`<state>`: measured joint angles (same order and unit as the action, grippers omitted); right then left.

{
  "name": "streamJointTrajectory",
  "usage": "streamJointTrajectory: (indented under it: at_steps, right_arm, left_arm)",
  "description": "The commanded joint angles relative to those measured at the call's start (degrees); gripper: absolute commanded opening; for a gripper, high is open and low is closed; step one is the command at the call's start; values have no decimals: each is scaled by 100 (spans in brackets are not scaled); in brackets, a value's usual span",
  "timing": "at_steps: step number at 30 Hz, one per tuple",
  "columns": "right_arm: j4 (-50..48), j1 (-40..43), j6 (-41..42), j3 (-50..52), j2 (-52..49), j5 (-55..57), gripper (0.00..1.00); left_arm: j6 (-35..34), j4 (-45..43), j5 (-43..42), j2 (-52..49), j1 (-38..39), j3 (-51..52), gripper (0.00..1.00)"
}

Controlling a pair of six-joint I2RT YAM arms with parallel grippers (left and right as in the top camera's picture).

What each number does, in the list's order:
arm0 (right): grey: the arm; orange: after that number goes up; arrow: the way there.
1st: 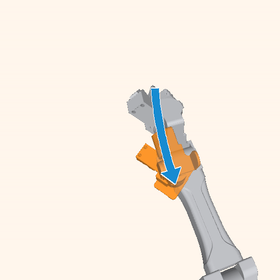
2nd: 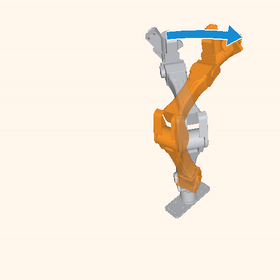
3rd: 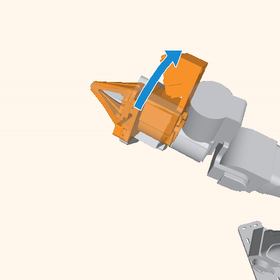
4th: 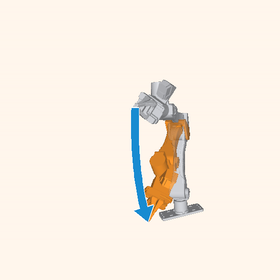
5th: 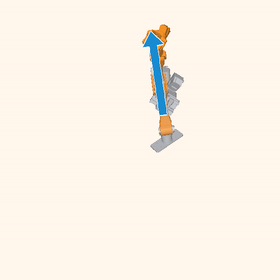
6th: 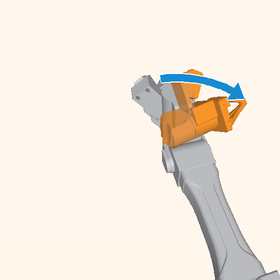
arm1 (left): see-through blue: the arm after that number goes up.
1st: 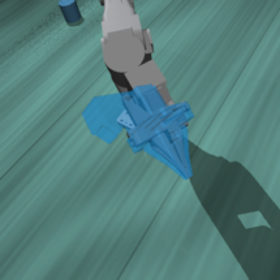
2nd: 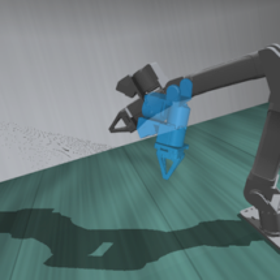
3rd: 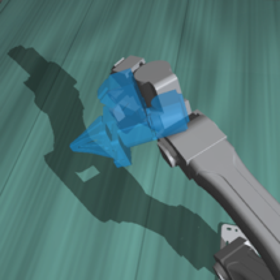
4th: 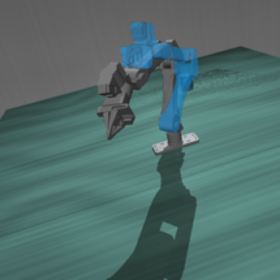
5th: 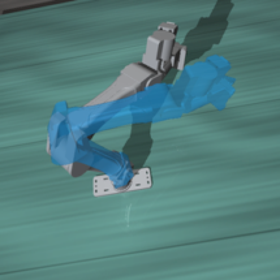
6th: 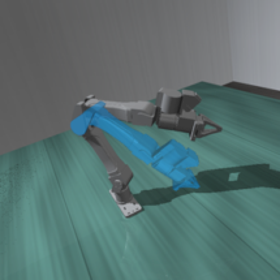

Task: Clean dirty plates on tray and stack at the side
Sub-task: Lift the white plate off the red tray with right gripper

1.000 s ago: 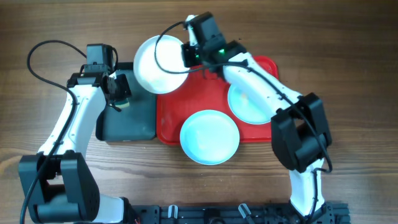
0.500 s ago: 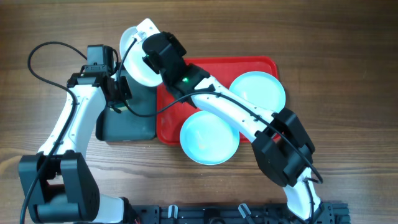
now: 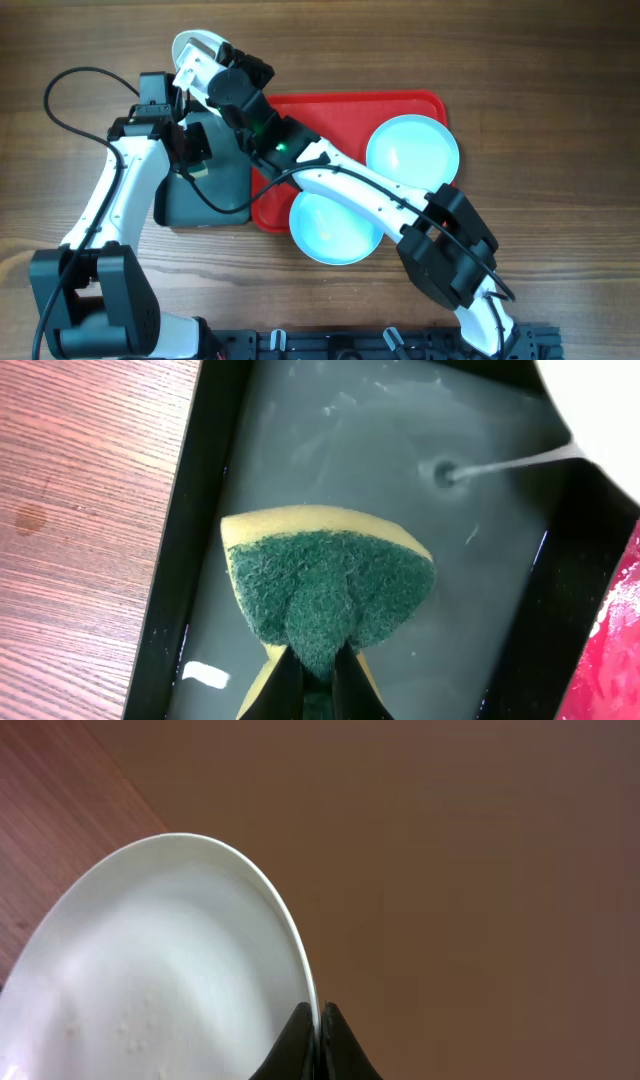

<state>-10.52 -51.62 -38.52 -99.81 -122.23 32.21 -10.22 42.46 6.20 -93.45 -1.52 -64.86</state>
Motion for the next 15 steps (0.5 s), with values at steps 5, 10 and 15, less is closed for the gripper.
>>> streamJointTrajectory:
  at_steps: [5, 10, 15]
  right_arm:
    - [-144, -125, -496, -120, 212, 256, 4]
    - [-116, -116, -269, -120, 212, 256, 4]
    - [822, 109, 1329, -120, 212, 11, 4]
  left_arm:
    - [-52, -15, 76, -33, -22, 37, 4]
    - [-52, -15, 76, -33, -22, 37, 4]
    - [-52, -15, 76, -33, -22, 37, 4]
